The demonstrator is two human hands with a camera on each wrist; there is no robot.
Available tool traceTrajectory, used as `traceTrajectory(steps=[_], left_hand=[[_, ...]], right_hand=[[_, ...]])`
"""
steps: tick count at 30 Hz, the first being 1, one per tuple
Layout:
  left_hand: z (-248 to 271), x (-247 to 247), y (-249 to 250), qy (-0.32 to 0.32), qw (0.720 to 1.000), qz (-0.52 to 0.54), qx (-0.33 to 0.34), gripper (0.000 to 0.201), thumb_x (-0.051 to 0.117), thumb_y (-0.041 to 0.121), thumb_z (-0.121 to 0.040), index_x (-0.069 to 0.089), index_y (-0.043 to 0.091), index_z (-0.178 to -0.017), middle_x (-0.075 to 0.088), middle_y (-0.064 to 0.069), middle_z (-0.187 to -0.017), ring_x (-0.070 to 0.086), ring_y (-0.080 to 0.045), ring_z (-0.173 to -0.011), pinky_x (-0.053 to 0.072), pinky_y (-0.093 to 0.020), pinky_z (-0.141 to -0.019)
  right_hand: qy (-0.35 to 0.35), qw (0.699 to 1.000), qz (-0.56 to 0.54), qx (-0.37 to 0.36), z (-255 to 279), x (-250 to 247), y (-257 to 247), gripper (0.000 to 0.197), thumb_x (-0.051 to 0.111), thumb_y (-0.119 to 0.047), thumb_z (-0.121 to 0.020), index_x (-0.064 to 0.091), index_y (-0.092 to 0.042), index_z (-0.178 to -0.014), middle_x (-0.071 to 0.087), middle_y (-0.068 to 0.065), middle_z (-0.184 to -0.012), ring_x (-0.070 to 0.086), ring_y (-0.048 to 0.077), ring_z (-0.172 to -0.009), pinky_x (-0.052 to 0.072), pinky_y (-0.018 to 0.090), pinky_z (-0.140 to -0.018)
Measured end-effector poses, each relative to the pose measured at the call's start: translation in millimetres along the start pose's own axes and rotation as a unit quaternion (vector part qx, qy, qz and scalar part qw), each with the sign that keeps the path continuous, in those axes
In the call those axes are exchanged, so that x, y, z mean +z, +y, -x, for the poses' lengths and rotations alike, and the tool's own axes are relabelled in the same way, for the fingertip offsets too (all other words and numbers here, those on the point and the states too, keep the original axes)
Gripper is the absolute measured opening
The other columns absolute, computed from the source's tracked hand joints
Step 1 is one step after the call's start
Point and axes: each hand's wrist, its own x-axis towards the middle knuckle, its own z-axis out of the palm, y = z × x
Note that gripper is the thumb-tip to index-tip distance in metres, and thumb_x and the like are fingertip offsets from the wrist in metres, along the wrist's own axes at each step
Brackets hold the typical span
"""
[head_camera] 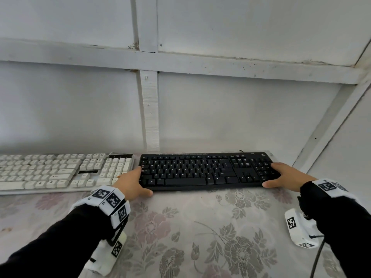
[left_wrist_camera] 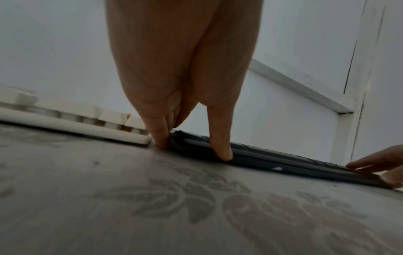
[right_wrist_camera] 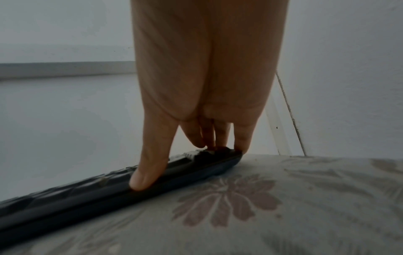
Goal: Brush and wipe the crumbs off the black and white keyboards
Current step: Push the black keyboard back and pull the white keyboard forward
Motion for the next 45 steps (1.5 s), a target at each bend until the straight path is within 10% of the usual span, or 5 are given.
traceTrajectory(steps=[11,23,35,45], left_hand=[[19,-16,-26,-0.039,0.995,0.071,0.054,0.066,0.07,0.026,-0.081,0.038,0.017,-0.138,0.049,0.002,-0.137,0.048,-0.018,-0.125,0.035,-0.033,-0.109],[60,-104,-145,0.053,0.993,0.09,0.06,0.074,0.067,0.035,-0.083,0.029,0.017,-0.144,0.042,-0.003,-0.144,0.04,-0.017,-0.132,0.033,-0.032,-0.108],[47,-195,-300,0.136,0.99,0.019,-0.02,0.074,0.07,0.026,-0.082,0.032,0.008,-0.142,0.04,-0.01,-0.145,0.04,-0.027,-0.131,0.031,-0.035,-0.106],[-4,-207,-374,0.117,0.993,0.027,0.008,0.09,0.09,0.04,-0.044,0.056,0.017,-0.124,0.061,0.003,-0.123,0.055,-0.021,-0.116,0.042,-0.043,-0.102]], right_hand=[[0.037,0.997,0.037,-0.061,24,11,-46,0.059,0.065,-0.029,-0.088,0.043,0.001,-0.134,0.042,0.016,-0.142,0.041,0.028,-0.128,0.032,0.03,-0.101],[-0.03,0.968,0.011,-0.248,113,101,-233,0.071,0.054,-0.042,-0.092,0.023,-0.014,-0.15,0.026,0.002,-0.155,0.029,0.016,-0.14,0.025,0.023,-0.108],[-0.02,0.983,0.002,-0.183,110,191,-338,0.066,0.063,-0.045,-0.085,0.041,-0.013,-0.138,0.051,0.009,-0.133,0.051,0.023,-0.118,0.042,0.032,-0.097],[-0.003,0.995,0.019,-0.097,95,200,-336,0.081,0.076,-0.047,-0.073,0.041,-0.007,-0.134,0.05,0.011,-0.131,0.05,0.024,-0.116,0.042,0.03,-0.09]])
